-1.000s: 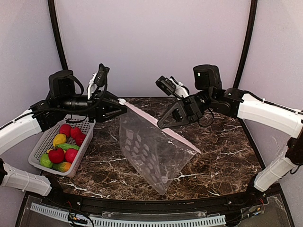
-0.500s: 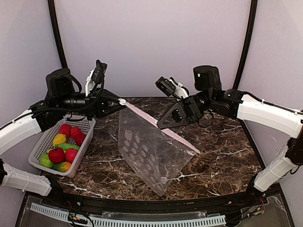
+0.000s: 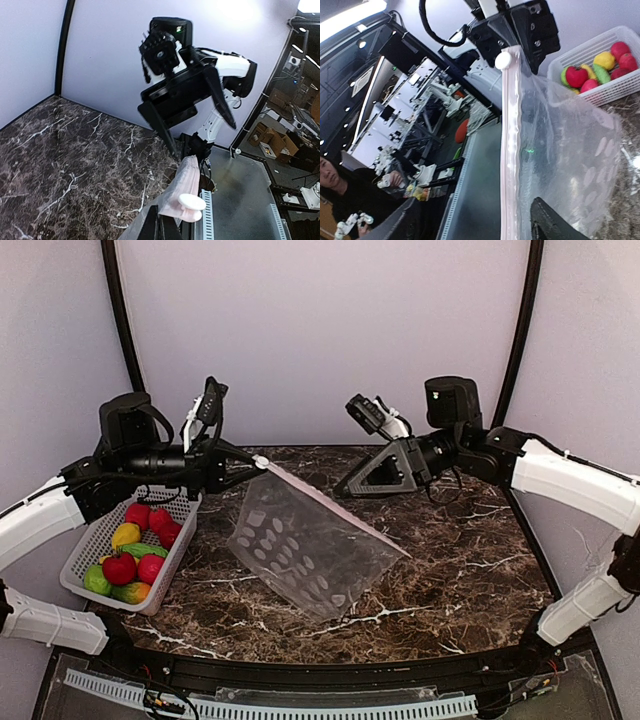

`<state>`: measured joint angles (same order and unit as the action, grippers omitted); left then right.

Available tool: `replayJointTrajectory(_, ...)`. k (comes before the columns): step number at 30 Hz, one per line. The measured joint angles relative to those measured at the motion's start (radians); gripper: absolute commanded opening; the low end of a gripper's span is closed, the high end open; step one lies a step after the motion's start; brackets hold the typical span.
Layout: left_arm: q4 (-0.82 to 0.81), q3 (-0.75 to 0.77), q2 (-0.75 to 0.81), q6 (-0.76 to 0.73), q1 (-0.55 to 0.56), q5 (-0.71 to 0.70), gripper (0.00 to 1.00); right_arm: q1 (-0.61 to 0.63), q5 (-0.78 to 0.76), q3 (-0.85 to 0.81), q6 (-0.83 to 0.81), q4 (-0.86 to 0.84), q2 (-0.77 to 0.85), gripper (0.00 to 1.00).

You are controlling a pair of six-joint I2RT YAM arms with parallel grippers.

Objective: Place the food in the zip-top bag and seal the zipper
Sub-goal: Pass from the right arm to the left

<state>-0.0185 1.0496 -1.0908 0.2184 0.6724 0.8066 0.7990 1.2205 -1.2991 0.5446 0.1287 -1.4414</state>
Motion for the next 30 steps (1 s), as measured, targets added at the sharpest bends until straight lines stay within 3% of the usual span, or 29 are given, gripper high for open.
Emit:
replayJointTrajectory(6, 0.147, 0.005, -0.029, -0.008, 0.0, -0.149, 0.01, -0.018, -0.253, -0.062, -0.113, 0.175, 0.049, 0.81)
replayJointTrajectory(11, 0.219, 0.006, -0.084, 0.039, 0.0, -0.233, 0.01, 0.077, -0.592, -0.136, -0.24, 0.315, 0.048, 0.77)
replayJointTrajectory(17, 0.23, 0.009, -0.091, 0.091, 0.0, -0.269, 0.01, 0.201, -0.862, -0.199, -0.347, 0.381, 0.01, 0.69)
replayJointTrajectory(30, 0.23, 0.023, -0.104, 0.127, 0.0, -0.262, 0.01, 0.306, -1.13, -0.294, -0.49, 0.392, -0.174, 0.49)
